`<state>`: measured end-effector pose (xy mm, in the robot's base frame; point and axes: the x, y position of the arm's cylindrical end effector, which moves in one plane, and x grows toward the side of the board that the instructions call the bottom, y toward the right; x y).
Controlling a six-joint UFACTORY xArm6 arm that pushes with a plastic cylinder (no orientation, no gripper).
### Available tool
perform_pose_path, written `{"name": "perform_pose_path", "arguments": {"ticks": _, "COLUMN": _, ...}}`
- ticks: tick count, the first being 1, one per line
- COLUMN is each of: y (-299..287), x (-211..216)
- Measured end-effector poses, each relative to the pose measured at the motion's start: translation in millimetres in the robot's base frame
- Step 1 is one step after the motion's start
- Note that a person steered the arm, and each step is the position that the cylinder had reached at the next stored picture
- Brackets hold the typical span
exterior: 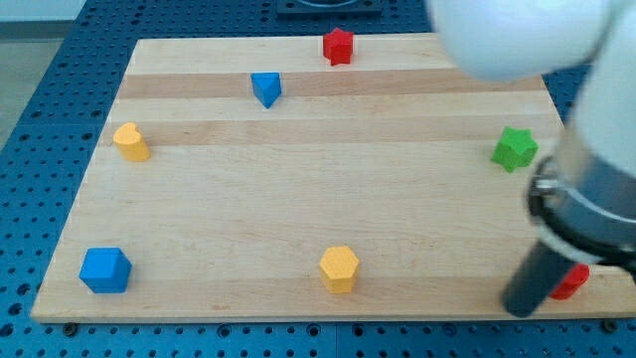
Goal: Place the red circle at bottom left side of the green star
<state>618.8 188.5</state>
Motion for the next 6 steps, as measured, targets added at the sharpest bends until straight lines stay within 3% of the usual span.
{"name": "perform_pose_path", "arguments": {"ticks": 2, "y": -20.1, "x": -2.3}}
{"name": "perform_pose_path", "arguments": {"ticks": 3, "y": -31.2, "x": -49.0}}
{"name": "perform_pose_path", "arguments": {"ticks": 4, "y": 6.0, "x": -111.0}}
{"name": "perform_pose_path", "arguments": {"ticks": 5, "y": 104.8, "x": -97.7}}
{"name": "perform_pose_path", "arguments": {"ticks": 6, "y": 120.6, "x": -8.6}}
